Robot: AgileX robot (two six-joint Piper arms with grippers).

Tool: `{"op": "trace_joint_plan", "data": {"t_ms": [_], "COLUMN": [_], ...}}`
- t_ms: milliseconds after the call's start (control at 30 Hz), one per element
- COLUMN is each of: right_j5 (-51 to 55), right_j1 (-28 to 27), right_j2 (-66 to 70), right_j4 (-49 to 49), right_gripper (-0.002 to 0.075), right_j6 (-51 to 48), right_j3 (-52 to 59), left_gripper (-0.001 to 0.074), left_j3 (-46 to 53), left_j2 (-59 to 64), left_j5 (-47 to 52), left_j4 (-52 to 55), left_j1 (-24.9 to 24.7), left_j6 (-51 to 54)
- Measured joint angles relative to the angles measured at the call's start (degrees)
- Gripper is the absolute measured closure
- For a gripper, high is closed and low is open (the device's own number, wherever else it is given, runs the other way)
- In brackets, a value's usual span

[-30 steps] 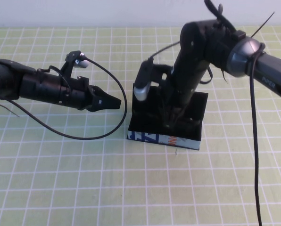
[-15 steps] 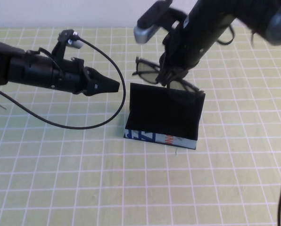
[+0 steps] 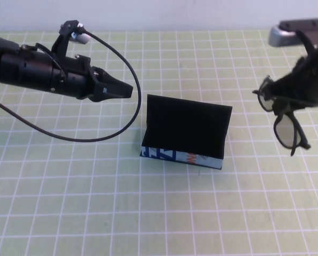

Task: Take glasses out of glasses case
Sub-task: Place the glasses on the table

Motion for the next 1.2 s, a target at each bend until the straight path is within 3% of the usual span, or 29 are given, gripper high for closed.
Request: {"op": "trace_joint_plan", "data": {"t_ms": [200, 667, 1000, 1200], "right_j5": [-11.6, -18.6, -18.5, -12.8], "right_j1": [-2.2, -2.2, -2.2, -2.2], "right_j2": [3.4, 12.7, 12.7, 11.9], "right_j4": [6.1, 9.3, 9.2, 7.0], "right_gripper": [0.0715, 0.0706, 0.0498, 0.0463], "right_j6": [0.7, 0.9, 1.0, 1.3], "right_j3": [9.7, 10.1, 10.1, 7.9], "left_gripper": [0.0739, 0.0739, 0.0739, 0.0739], "left_j3": [0.0, 0.0, 0.0, 0.0], "left_j2": [0.0, 0.0, -0.1, -3.6], "left_j5": [0.0, 0.0, 0.0, -2.1], "left_j4": [0.7, 2.6, 2.7, 3.3], "left_j1": [0.0, 0.0, 0.0, 0.0], "left_j6": [-0.9, -1.8, -3.1, -4.5]}}
